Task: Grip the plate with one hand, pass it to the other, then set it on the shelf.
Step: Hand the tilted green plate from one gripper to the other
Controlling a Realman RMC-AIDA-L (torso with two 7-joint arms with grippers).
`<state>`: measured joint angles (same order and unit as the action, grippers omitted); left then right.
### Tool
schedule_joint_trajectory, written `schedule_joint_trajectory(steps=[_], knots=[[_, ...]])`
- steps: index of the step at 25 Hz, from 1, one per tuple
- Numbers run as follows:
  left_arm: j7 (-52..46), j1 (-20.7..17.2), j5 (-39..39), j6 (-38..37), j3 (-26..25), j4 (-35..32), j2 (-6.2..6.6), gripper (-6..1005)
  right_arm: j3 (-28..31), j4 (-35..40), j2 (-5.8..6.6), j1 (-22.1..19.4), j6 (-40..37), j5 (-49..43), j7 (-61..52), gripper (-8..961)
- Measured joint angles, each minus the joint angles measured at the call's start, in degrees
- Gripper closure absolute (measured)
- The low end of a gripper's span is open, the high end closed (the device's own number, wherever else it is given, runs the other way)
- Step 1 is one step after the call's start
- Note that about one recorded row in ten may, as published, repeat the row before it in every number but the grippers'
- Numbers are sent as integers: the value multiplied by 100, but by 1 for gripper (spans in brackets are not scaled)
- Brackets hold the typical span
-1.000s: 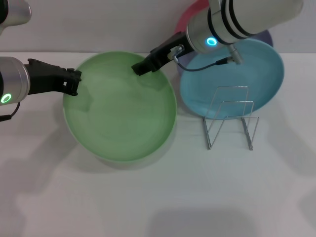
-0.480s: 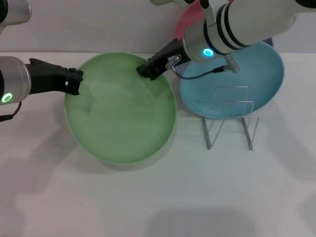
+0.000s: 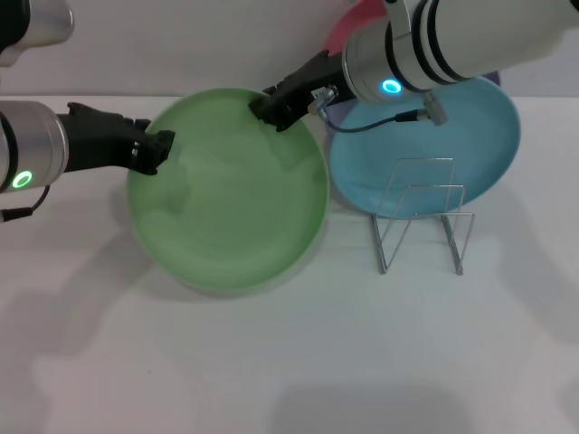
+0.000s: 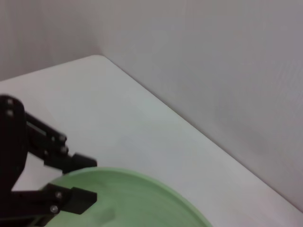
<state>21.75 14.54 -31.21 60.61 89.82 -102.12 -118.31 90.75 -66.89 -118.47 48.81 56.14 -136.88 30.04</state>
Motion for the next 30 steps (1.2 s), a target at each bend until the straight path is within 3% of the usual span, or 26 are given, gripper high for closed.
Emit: schedule_joint_trajectory(steps=[6, 13, 16, 18, 19, 20, 22, 23, 24, 26, 27, 28, 30], knots=[[86, -3, 0, -6, 20, -156, 5, 728, -9, -48, -28, -37, -3, -90, -15, 822], [304, -19, -3, -86, 49, -274, -4, 455, -2, -112, -27, -98, -67, -214, -57, 842], [322, -258, 397, -781, 203, -333, -1, 282, 56, -346, -36, -249, -164, -366, -141, 871], [335, -555, 801, -1673, 433, -314, -5, 255, 131, -556, -37, -383, -249, -481, -218, 898], [336, -988, 1166, -3017, 726, -146, -10, 241, 265, -823, -38, -572, -364, -537, -240, 911], [336, -988, 1166, -3017, 726, -146, -10, 227, 328, -967, -38, -682, -417, -542, -240, 912], [340, -1477, 1351, -4784, 1051, 288, -8, 200, 382, -1139, -38, -819, -494, -538, -218, 913], [317, -1749, 1328, -6018, 1272, 857, -14, 186, 409, -1334, -39, -967, -601, -519, -189, 914], [272, -1838, 1274, -6751, 1372, 1217, -19, 186, 429, -1752, -42, -1283, -819, -448, -104, 915], [-37, -1814, 1019, -8612, 1569, 2443, -16, 186, 423, -1978, -44, -1482, -966, -320, -2, 916], [-472, -1596, 849, -10221, 1640, 3560, -7, 186, 401, -2428, -47, -1925, -1240, 175, 357, 916], [-472, -1596, 849, -10221, 1640, 3560, -7, 186, 401, -2428, -47, -1925, -1240, 175, 357, 917], [-1183, -1214, 722, -12445, 1613, 5002, -11, 186, 418, -2820, -49, -2633, -1535, 1714, 1637, 917]])
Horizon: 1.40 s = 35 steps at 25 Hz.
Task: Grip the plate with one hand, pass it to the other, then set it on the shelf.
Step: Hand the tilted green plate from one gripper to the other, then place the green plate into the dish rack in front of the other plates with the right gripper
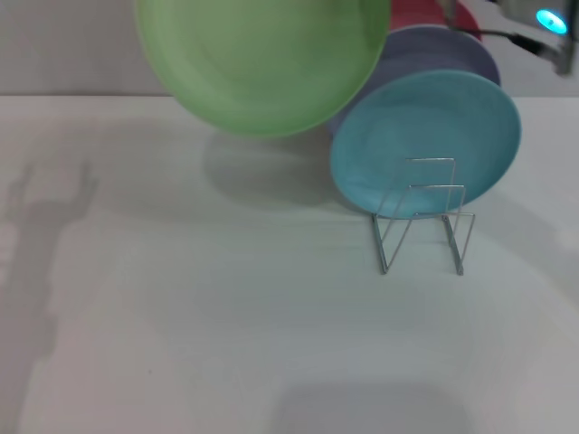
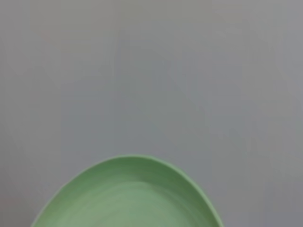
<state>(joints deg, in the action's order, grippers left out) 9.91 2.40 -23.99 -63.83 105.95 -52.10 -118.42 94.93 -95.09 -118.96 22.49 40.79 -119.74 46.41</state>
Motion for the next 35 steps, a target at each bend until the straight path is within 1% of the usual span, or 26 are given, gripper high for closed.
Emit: schedule_joint_trajectory(steps=[1, 2, 3, 4, 6, 7, 8, 9, 10, 11, 13, 14, 15, 18, 19, 20, 23, 24, 27, 35], knots=[[-336, 239, -92, -906, -14, 795, -11, 186, 12, -96, -3, -554, -77, 1435, 1298, 917], [-336, 239, -92, -906, -14, 795, -11, 186, 12, -96, -3, -554, -77, 1435, 1298, 916], [-507, 405, -170, -1311, 8, 1302, -18, 186, 3, -29, -7, -1110, -50, 3007, 2807, 916], [-507, 405, -170, -1311, 8, 1302, -18, 186, 3, -29, -7, -1110, -50, 3007, 2807, 916], [-637, 495, -215, -1450, 57, 1665, -20, 186, 25, 312, -10, -1572, 282, 4579, 4437, 916], [-681, 516, -221, -1490, 73, 1788, -19, 186, 64, 534, -12, -1729, 523, 5162, 5057, 916], [-681, 516, -221, -1490, 73, 1788, -19, 186, 64, 534, -12, -1729, 523, 5162, 5057, 916], [-705, 517, -222, -1511, 81, 1851, -20, 186, 253, 1209, -11, -1913, 1378, 6223, 6354, 916], [-738, 518, -224, -1534, 96, 1932, -23, 186, 253, 1209, -11, -1913, 1378, 6223, 6354, 916], [-758, 517, -225, -1547, 107, 1977, -25, 186, 364, 1593, -12, -1951, 1816, 6591, 6927, 915], [-798, 518, -225, -1569, 137, 2082, -25, 186, 617, 2232, -13, -1941, 2427, 6966, 7756, 915], [-823, 528, -225, -1579, 156, 2181, -25, 186, 961, 2713, -8, -1848, 2839, 6958, 8156, 915], [-823, 528, -225, -1579, 156, 2181, -25, 186, 961, 2713, -8, -1848, 2839, 6958, 8156, 915], [-831, 547, -220, -1585, 205, 2267, -24, 186, 1548, 3207, 4, -1648, 3373, 6647, 8501, 915], [-840, 587, -224, -1601, 330, 2393, -23, 186, 1861, 3375, 1, -1542, 3635, 6448, 8724, 915], [-840, 587, -224, -1601, 330, 2393, -23, 186, 1861, 3375, 1, -1542, 3635, 6448, 8724, 915], [-866, 611, -225, -1614, 399, 2505, -25, 186, 2112, 3450, -4, -1481, 3769, 6260, 9011, 915], [-914, 618, -227, -1621, 415, 2555, -29, 186, 2176, 3460, -3, -1504, 3780, 6132, 9322, 915], [-953, 619, -227, -1626, 431, 2590, -30, 186, 2222, 3466, -6, -1541, 3789, 6029, 9625, 916], [-991, 625, -213, -1635, 463, 2694, -32, 186, 2437, 3464, 5, -1500, 3856, 5591, 9878, 916]])
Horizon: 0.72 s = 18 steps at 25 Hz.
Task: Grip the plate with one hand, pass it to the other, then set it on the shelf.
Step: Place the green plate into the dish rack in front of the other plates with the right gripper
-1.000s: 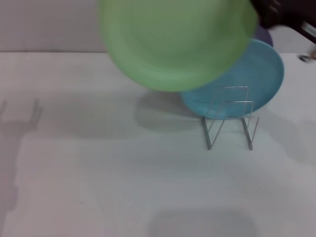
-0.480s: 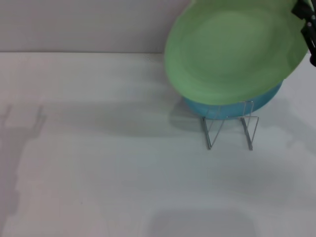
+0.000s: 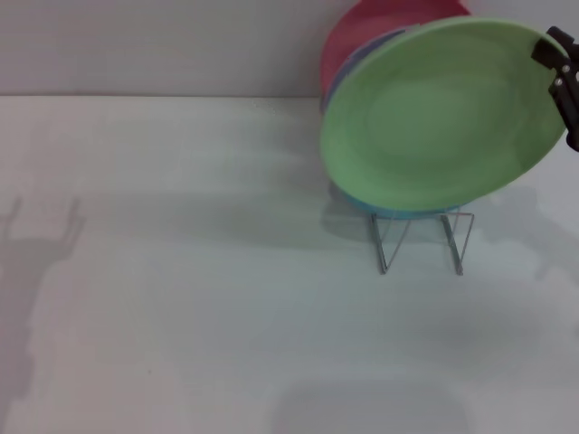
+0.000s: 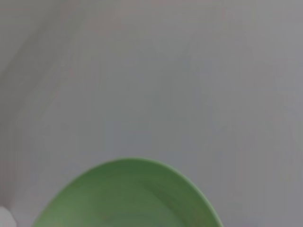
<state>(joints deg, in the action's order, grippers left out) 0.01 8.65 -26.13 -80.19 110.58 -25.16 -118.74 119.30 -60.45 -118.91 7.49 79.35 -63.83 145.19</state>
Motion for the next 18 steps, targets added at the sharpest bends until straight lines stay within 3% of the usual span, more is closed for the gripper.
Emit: schedule_joint_trajectory(steps=[18], knots=[[-10, 144, 29, -12, 244, 208, 8, 186, 278, 45, 4, 17, 98, -136, 792, 915]])
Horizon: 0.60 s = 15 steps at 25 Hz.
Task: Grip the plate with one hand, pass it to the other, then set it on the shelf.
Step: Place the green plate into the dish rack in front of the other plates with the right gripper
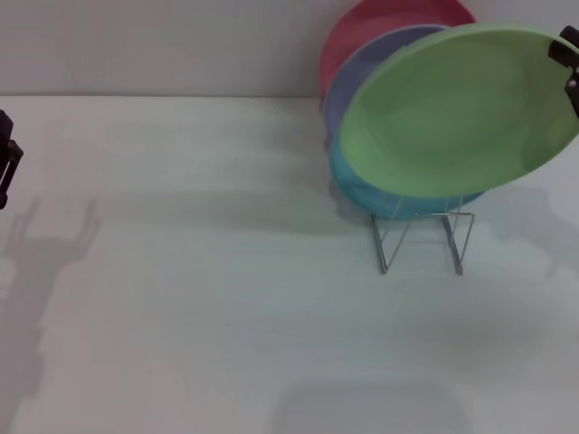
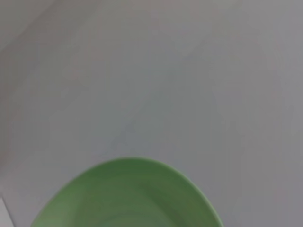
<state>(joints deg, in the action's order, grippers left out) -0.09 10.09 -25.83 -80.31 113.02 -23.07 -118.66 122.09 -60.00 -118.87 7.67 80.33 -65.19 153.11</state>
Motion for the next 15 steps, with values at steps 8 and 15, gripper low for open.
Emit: schedule_joint_trajectory(steps=[8, 15], knots=[[0, 2, 0, 25, 47, 0, 1, 186, 61, 195, -7, 35, -23, -108, 29, 915], [0, 2, -1, 39, 46, -3, 1, 186, 61, 425, -5, 66, -58, -180, 141, 916]])
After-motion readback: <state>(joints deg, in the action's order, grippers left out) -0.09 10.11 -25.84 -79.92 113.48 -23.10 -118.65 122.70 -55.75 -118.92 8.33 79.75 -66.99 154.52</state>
